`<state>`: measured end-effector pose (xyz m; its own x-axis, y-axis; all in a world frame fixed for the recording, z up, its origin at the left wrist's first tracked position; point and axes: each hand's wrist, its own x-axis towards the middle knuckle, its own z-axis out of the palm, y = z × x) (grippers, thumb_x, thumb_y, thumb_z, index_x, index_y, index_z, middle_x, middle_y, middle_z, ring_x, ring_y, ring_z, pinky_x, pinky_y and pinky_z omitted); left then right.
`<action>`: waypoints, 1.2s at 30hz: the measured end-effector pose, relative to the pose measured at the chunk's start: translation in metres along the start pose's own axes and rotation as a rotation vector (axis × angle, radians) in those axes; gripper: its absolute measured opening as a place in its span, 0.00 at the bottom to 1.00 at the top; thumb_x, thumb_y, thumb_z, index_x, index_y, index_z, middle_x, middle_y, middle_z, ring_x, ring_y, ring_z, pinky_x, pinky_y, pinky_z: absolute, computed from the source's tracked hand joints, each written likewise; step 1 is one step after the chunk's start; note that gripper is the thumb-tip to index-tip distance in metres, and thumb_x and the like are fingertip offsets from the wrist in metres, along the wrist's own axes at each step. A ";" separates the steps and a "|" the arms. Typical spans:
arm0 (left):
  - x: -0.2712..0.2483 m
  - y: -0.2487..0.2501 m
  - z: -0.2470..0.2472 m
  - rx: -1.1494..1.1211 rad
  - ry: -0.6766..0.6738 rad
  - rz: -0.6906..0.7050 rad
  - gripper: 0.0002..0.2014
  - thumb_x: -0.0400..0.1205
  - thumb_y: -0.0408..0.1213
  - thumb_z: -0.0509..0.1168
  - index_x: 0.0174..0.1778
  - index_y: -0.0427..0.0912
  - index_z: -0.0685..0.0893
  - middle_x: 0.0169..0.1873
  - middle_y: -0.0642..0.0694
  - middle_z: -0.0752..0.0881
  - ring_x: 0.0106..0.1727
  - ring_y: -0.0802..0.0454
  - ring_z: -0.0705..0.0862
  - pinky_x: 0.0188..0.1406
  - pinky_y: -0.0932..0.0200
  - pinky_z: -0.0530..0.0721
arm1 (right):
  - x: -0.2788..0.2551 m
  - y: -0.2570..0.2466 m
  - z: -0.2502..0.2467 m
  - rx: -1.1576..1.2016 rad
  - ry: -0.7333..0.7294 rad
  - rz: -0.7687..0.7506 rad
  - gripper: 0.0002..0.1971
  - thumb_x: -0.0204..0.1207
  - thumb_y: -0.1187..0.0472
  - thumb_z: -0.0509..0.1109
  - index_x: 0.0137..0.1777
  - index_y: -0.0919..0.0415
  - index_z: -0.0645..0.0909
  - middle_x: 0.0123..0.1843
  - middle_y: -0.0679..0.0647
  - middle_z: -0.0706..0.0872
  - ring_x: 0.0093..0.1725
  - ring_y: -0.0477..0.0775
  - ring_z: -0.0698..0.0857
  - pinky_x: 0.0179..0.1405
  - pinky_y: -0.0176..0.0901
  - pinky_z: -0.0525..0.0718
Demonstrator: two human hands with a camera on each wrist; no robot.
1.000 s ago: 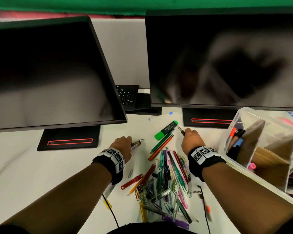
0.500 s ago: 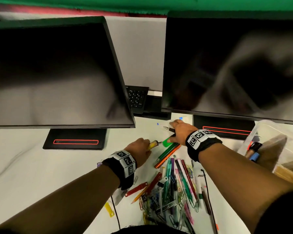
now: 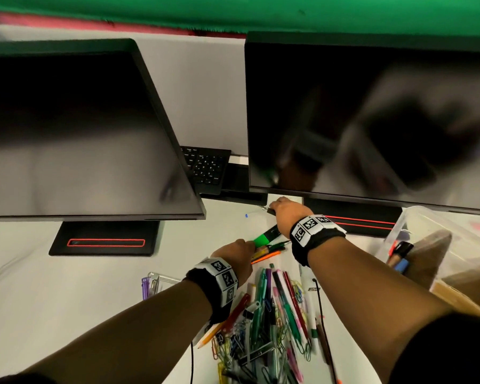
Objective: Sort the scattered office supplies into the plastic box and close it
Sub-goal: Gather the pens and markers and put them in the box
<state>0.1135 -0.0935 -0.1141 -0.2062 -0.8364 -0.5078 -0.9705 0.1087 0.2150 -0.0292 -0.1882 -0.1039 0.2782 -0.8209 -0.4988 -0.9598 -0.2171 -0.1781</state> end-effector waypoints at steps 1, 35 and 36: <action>0.000 -0.002 0.000 0.014 -0.007 -0.002 0.15 0.82 0.39 0.58 0.64 0.43 0.74 0.58 0.41 0.81 0.56 0.41 0.84 0.51 0.51 0.82 | 0.000 0.001 0.002 -0.005 -0.003 0.010 0.22 0.74 0.73 0.62 0.69 0.62 0.73 0.67 0.60 0.74 0.65 0.63 0.79 0.66 0.54 0.79; -0.074 -0.002 -0.029 -0.306 0.032 -0.054 0.09 0.83 0.45 0.61 0.48 0.42 0.77 0.41 0.43 0.84 0.43 0.43 0.82 0.38 0.60 0.76 | -0.134 0.000 0.009 0.654 0.369 0.345 0.18 0.75 0.54 0.68 0.57 0.68 0.79 0.53 0.64 0.85 0.53 0.64 0.84 0.47 0.45 0.78; -0.076 0.010 -0.031 -0.382 0.025 -0.031 0.08 0.83 0.44 0.61 0.45 0.43 0.76 0.37 0.45 0.83 0.38 0.45 0.81 0.33 0.61 0.75 | -0.142 0.005 0.004 0.763 0.419 0.360 0.17 0.75 0.55 0.68 0.56 0.69 0.79 0.49 0.62 0.84 0.51 0.62 0.83 0.45 0.43 0.75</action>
<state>0.1232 -0.0454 -0.0476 -0.1694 -0.8497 -0.4993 -0.8592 -0.1209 0.4972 -0.0734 -0.0707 -0.0380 -0.2091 -0.9265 -0.3127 -0.6597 0.3697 -0.6543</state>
